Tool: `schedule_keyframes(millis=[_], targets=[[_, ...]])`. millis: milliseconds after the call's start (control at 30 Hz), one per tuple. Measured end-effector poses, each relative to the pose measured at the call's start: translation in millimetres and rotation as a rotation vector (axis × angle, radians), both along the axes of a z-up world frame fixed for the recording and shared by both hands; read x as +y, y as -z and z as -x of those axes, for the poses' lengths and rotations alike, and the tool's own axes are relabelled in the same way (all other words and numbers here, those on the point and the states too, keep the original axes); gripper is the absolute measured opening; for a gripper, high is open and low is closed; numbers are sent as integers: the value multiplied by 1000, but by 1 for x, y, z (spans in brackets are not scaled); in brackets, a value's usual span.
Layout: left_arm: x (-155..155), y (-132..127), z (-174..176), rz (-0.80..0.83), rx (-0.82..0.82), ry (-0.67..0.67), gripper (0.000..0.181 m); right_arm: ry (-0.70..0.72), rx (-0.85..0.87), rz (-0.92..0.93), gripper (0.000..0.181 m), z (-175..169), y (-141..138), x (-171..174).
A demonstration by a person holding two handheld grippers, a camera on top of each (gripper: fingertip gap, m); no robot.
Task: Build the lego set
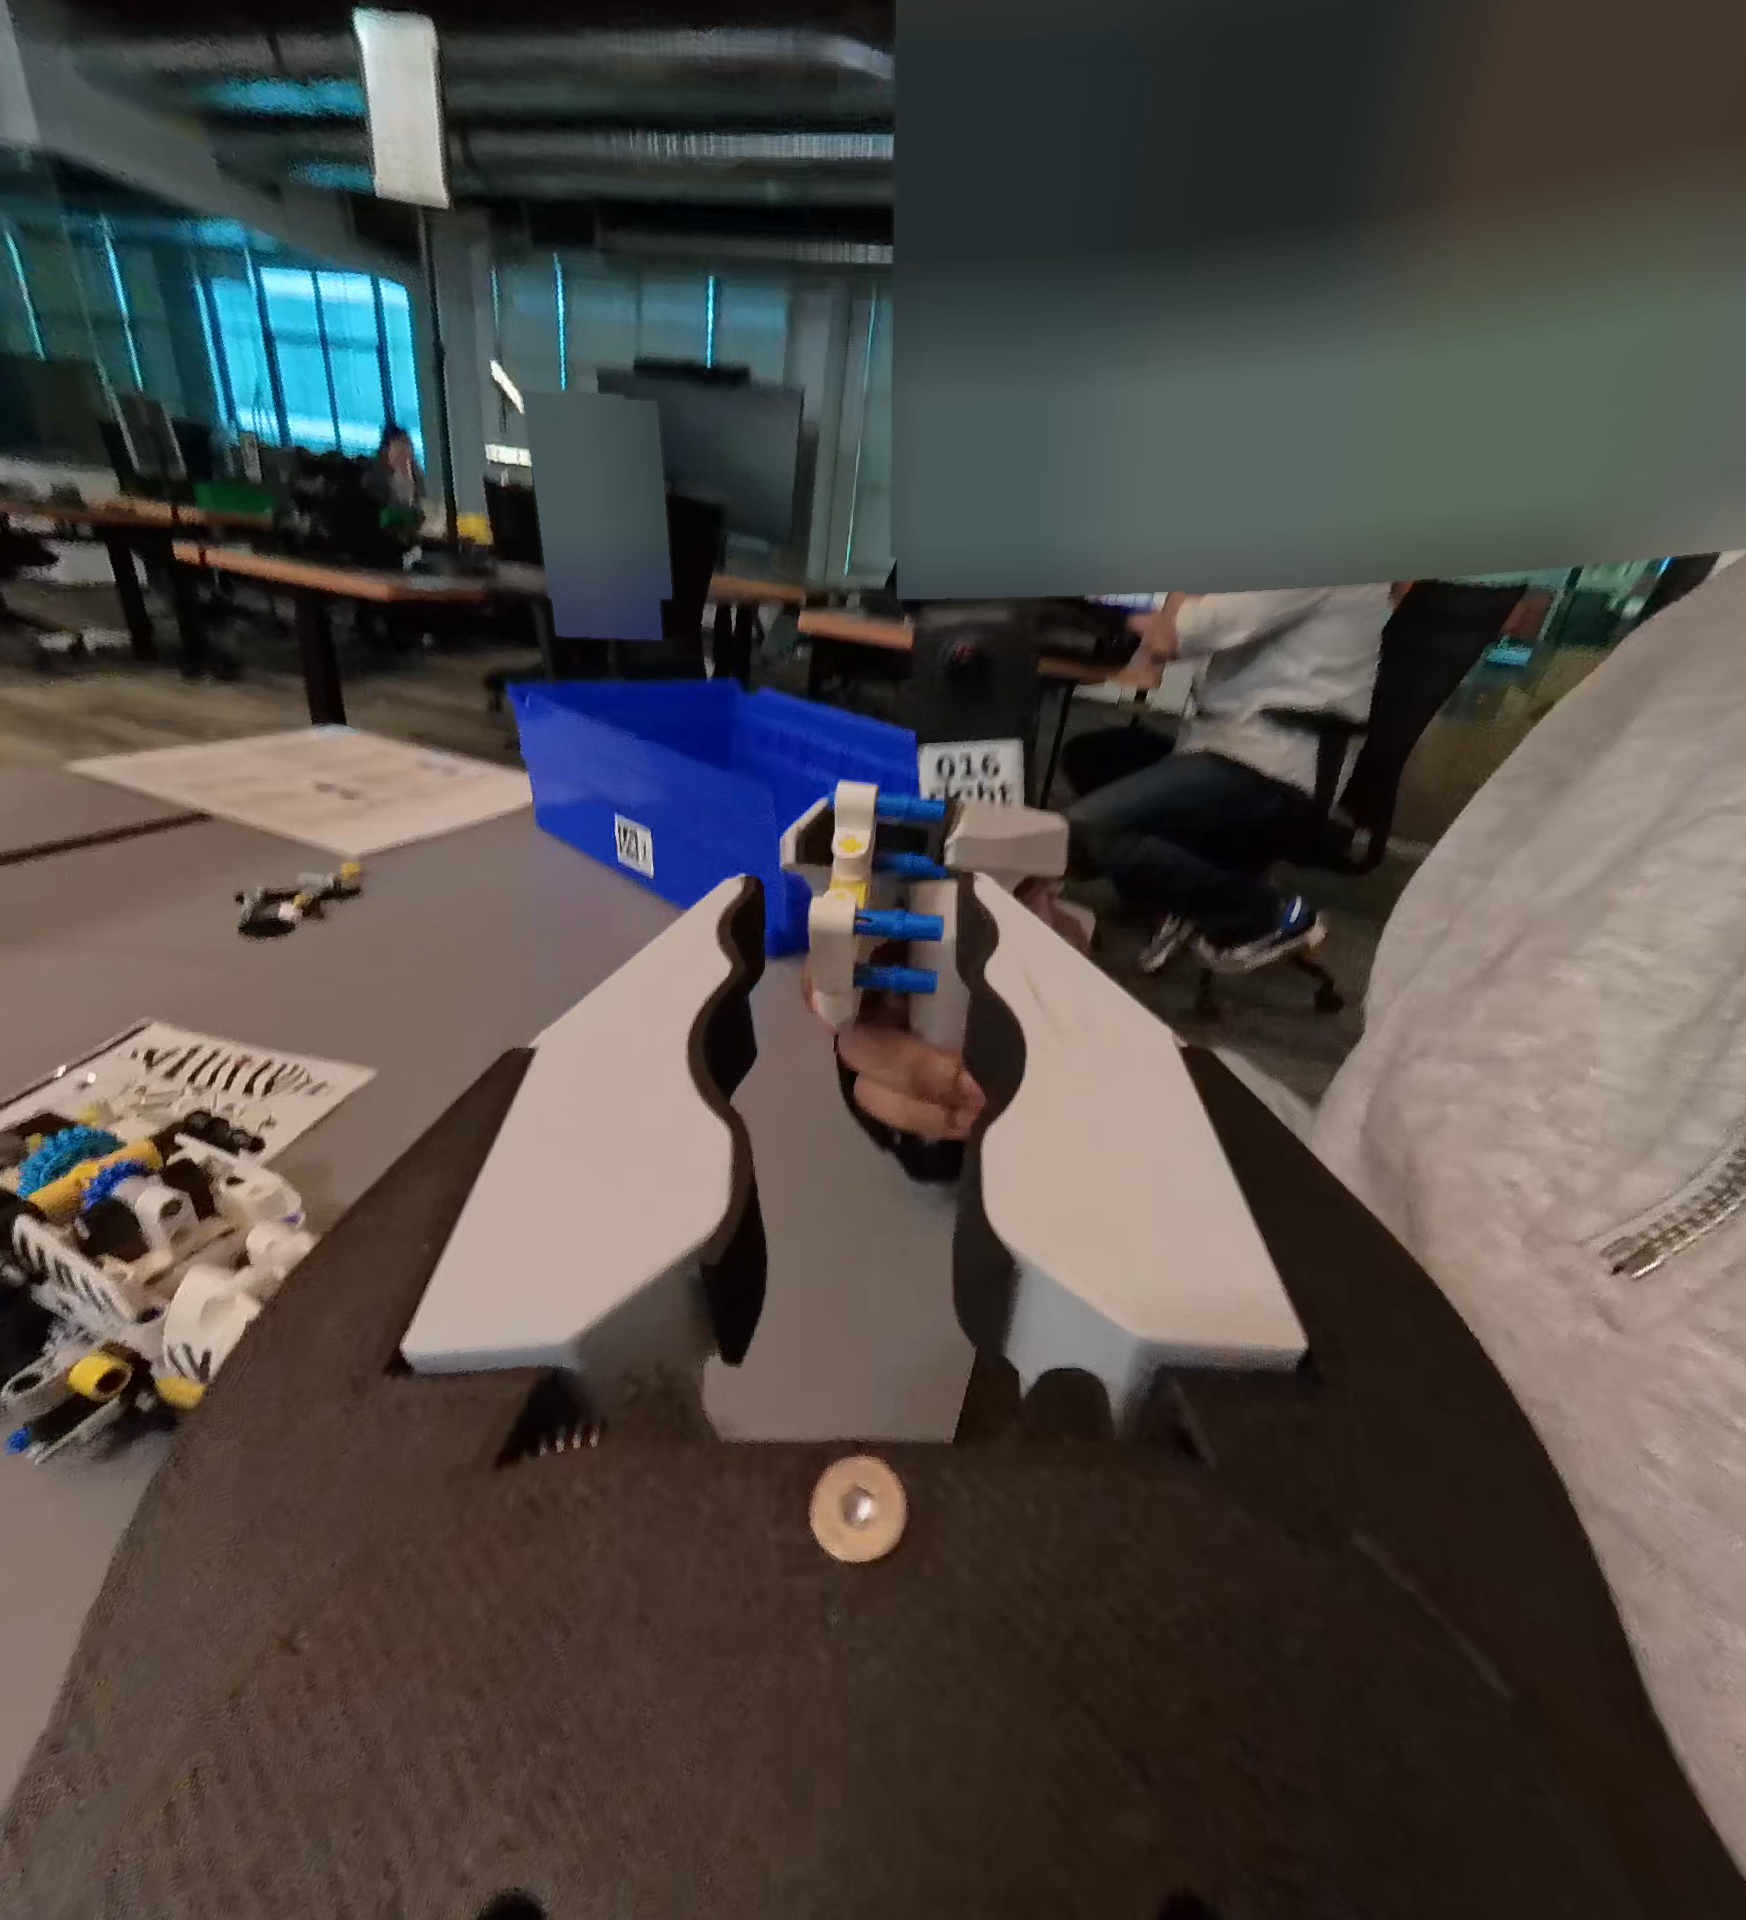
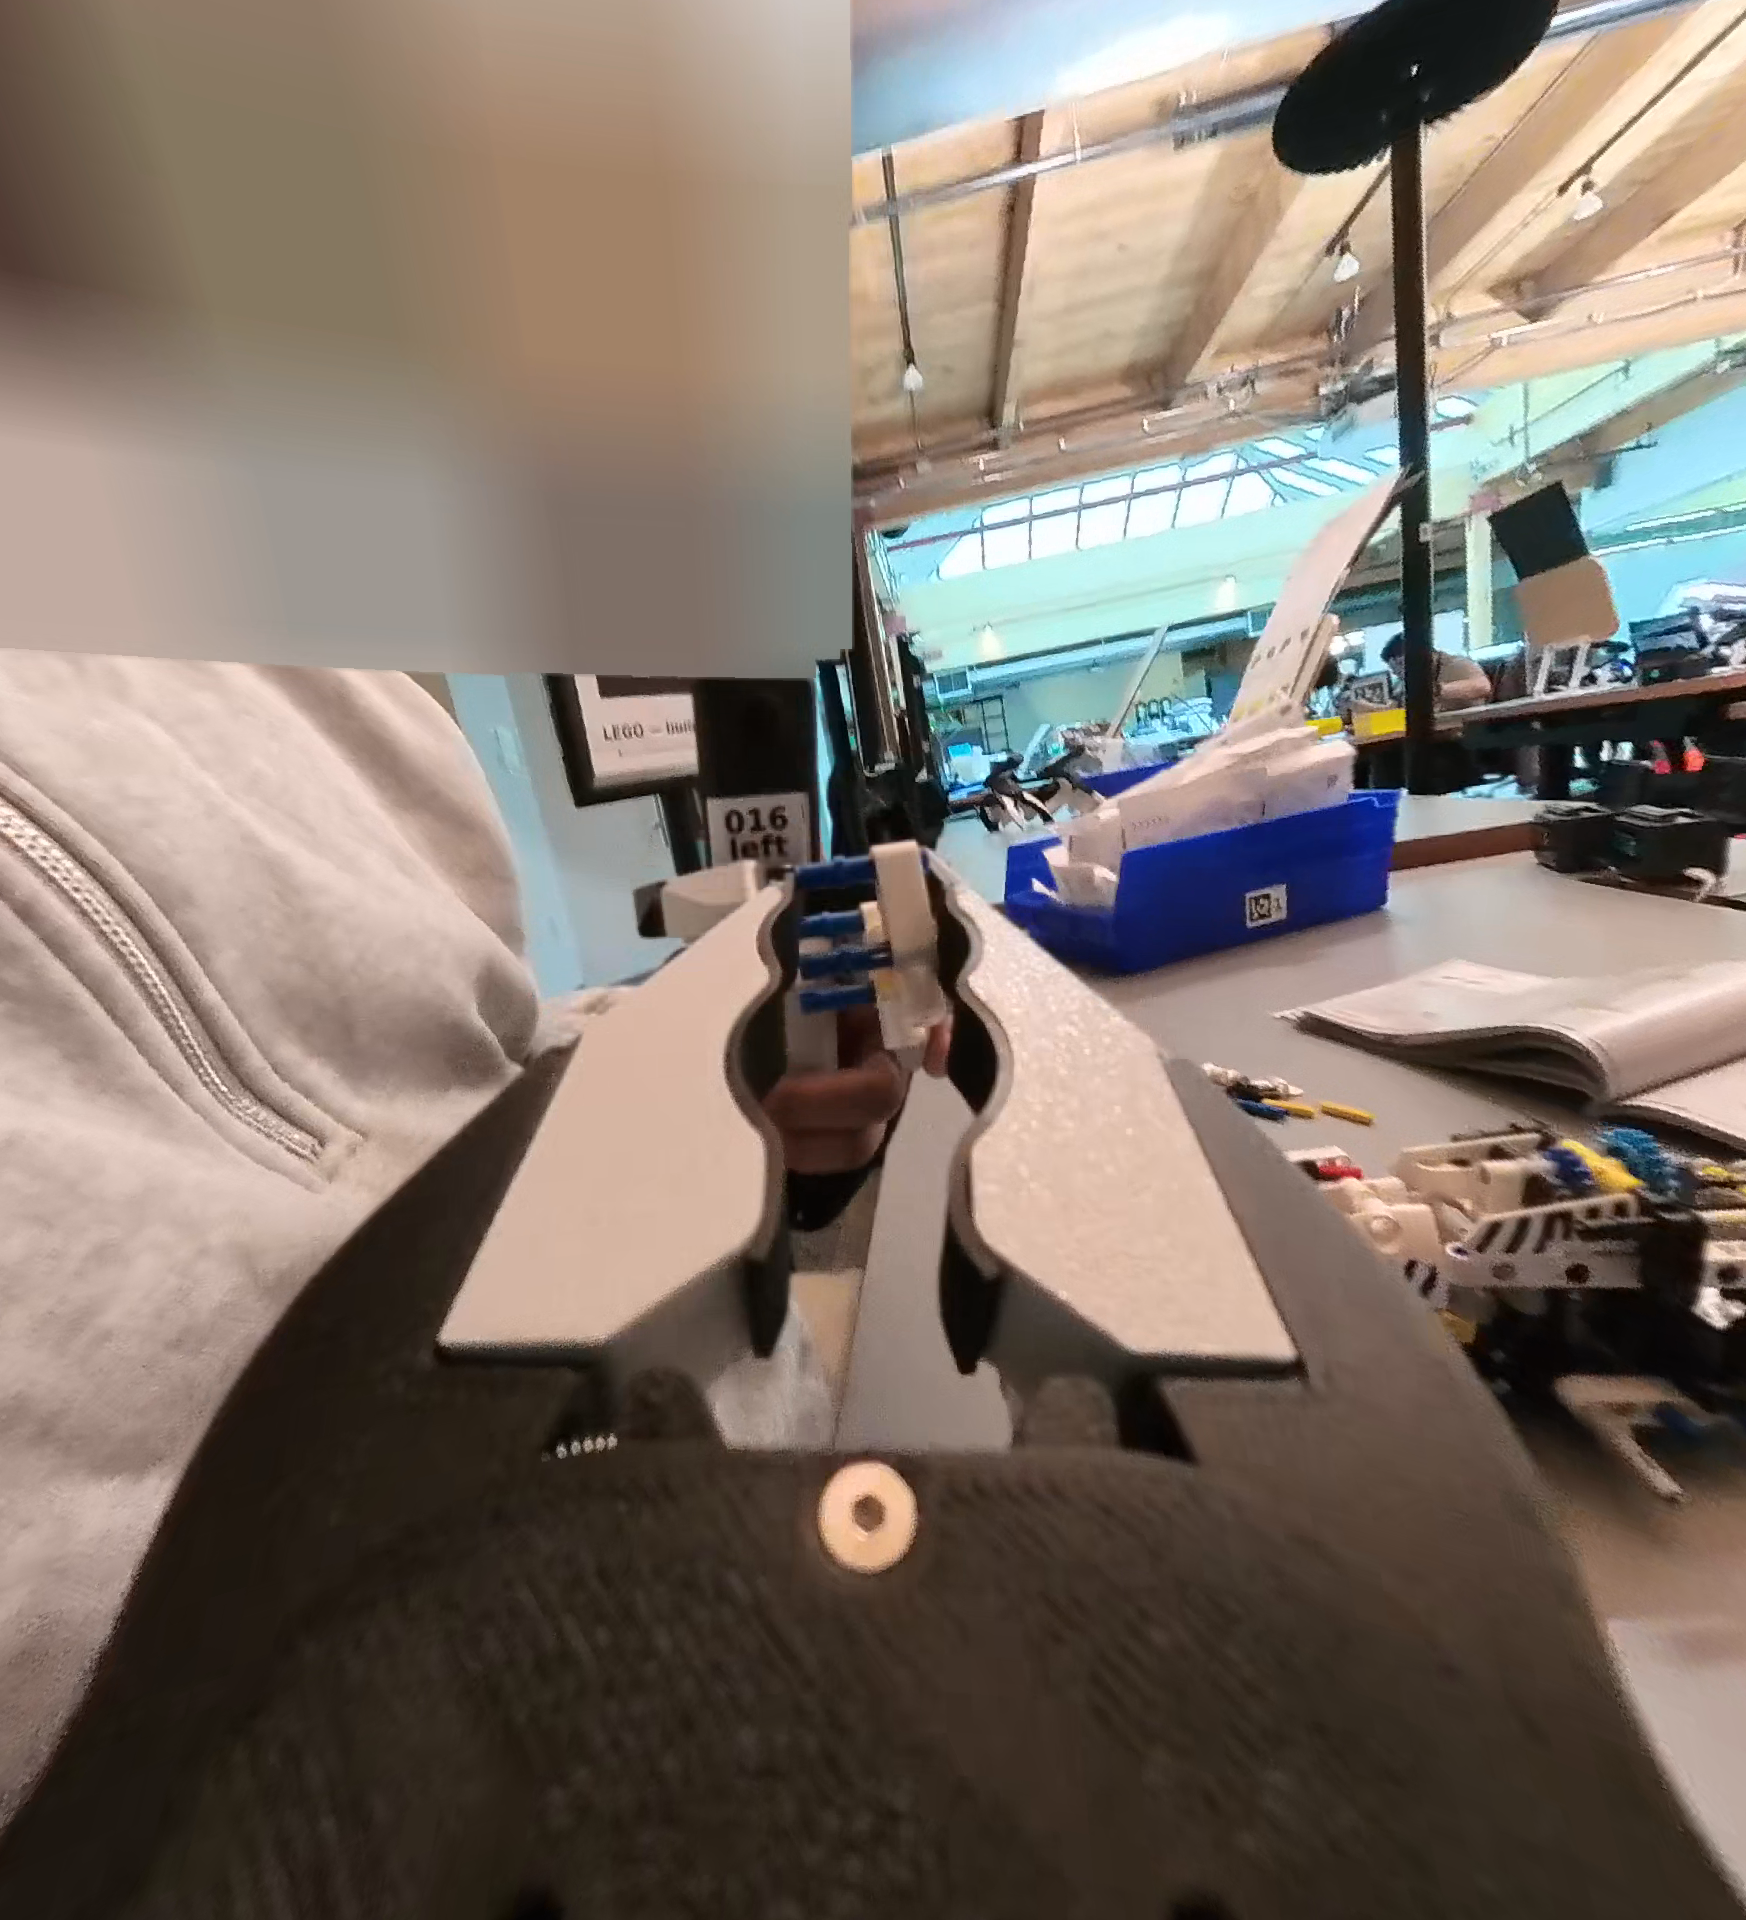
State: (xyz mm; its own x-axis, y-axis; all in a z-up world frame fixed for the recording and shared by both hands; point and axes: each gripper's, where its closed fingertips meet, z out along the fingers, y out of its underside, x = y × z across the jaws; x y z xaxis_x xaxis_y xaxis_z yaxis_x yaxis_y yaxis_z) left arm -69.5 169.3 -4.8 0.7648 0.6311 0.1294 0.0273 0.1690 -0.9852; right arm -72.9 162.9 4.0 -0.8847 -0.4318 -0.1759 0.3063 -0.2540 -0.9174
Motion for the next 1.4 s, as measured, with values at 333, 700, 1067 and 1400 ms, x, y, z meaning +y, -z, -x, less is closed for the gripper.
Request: schedule_keyframes(millis=[333, 700, 1067, 1400], targets=[[3, 5, 0, 28, -23, 16, 24, 25, 2, 18, 27, 2, -3, 1], [-1, -20, -2, -280, 44, 4, 23, -33, -245, 231, 51, 12, -24, 8], [-9, -29, 1, -337, 93, -53, 23, -52, -339, 322, 49, 12, -27, 9], [-34, -40, 0, -367, 137, -127, 23, -50, -415, 320, 53, 13, -16, -4]])
